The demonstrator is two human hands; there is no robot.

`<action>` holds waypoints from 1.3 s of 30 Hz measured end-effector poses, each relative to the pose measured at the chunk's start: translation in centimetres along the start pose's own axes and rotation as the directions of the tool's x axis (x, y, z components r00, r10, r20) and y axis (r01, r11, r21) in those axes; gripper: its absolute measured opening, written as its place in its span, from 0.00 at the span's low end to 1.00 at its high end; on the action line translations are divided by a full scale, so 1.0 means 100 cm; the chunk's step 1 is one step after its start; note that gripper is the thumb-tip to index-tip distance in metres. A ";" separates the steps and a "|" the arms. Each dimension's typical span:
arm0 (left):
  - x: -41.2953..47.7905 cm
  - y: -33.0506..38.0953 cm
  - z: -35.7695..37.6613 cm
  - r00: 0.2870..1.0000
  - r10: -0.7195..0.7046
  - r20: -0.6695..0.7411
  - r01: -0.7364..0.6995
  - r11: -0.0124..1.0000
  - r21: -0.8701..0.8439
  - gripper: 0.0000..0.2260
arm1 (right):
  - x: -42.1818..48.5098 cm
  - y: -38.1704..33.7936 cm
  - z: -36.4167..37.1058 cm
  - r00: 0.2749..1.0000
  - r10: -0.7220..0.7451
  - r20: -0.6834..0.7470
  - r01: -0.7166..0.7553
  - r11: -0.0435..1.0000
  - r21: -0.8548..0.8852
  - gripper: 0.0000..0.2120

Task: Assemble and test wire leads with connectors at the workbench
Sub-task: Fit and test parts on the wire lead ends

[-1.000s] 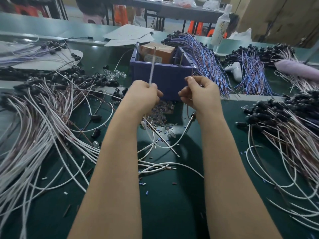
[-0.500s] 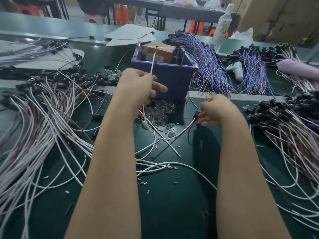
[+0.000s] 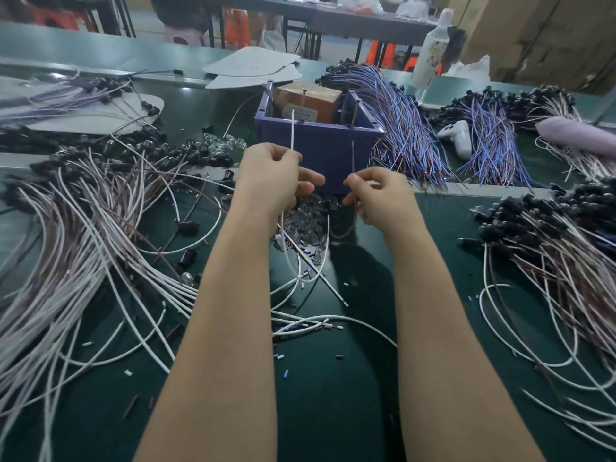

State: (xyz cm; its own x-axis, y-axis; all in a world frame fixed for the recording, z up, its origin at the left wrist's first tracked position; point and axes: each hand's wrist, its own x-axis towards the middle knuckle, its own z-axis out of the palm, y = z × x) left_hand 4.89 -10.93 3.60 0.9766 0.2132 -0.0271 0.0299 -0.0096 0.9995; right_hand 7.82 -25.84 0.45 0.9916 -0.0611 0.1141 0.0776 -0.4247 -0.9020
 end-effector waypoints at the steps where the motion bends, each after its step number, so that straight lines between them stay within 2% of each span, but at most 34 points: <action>1: 0.001 -0.001 0.001 1.000 0.009 0.002 -0.009 1.000 0.004 0.07 | 0.001 -0.002 0.001 0.999 -0.014 -0.044 0.016 0.999 0.051 0.08; 4: 0.002 -0.002 0.005 0.999 0.032 -0.002 -0.032 0.999 0.008 0.07 | 0.002 -0.007 0.006 0.996 -0.022 -0.092 0.036 0.989 0.145 0.06; 8: 0.003 -0.004 0.007 0.999 0.052 -0.014 -0.052 0.999 -0.011 0.07 | 0.005 -0.007 0.008 0.991 -0.033 -0.130 0.050 0.990 0.132 0.12; 13: 0.003 -0.006 0.008 0.998 0.056 -0.005 -0.056 0.998 -0.004 0.07 | 0.004 -0.007 0.013 0.971 -0.080 -0.223 0.110 0.986 0.124 0.16; 17: 0.005 -0.008 0.009 0.999 0.054 -0.004 -0.054 0.999 0.005 0.07 | 0.004 -0.008 0.015 0.973 -0.096 -0.208 0.122 0.986 0.115 0.13; 39: 0.000 -0.005 0.011 0.997 0.075 0.031 -0.078 0.990 0.120 0.06 | 0.003 -0.011 0.011 0.968 -0.110 -0.224 0.137 0.985 0.105 0.13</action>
State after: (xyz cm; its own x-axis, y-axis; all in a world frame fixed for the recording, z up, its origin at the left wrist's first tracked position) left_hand 5.14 -11.95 3.12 0.9822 0.1818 0.0471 -0.0208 -0.1436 0.9894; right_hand 8.11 -24.40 0.99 0.9283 -0.2150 0.3035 0.2229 -0.3317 -0.9167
